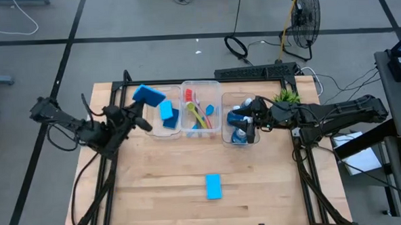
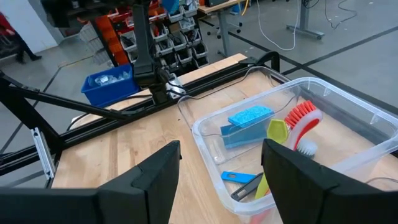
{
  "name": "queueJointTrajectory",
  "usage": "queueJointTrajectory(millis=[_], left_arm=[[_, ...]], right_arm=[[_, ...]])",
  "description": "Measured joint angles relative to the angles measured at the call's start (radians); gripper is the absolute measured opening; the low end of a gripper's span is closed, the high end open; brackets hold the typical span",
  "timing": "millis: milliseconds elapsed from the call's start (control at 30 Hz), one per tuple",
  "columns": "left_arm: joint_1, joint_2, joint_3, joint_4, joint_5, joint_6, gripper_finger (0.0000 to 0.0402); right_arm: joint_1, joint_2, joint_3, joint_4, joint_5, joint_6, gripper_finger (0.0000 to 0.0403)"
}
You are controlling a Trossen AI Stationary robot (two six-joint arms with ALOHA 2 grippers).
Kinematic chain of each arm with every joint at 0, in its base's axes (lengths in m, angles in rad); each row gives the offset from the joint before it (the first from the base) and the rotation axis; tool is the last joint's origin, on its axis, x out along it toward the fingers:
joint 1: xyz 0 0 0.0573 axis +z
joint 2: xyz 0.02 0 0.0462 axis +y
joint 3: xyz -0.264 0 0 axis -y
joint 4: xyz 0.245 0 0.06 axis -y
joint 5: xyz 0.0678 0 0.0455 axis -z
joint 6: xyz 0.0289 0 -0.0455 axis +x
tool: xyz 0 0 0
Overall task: Pick & Place Kitchen Sink Supplies
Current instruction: Put the blue sponge into the left transparent bin
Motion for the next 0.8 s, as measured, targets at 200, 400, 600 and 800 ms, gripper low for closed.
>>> queueJointTrajectory(millis=[200, 400, 600, 800], left_arm=[[0.088, -0.001, 0.000, -0.123, 0.023, -0.038, 0.0003], [0.202, 0.000, 0.000, -0.538, 0.304, -0.513, 0.0003], [0.405, 0.000, 0.000, -0.935, 0.629, -0.914, 0.0003], [0.701, 0.004, 0.005, -1.022, 1.056, -0.905, 0.0003]], right_arm=[[0.000, 0.000, 0.000, 0.000, 0.000, 0.000, 0.0212], [0.000, 0.000, 0.000, 0.000, 0.000, 0.000, 0.0212], [0.000, 0.000, 0.000, 0.000, 0.000, 0.000, 0.0212], [0.000, 0.000, 0.000, 0.000, 0.000, 0.000, 0.0212]])
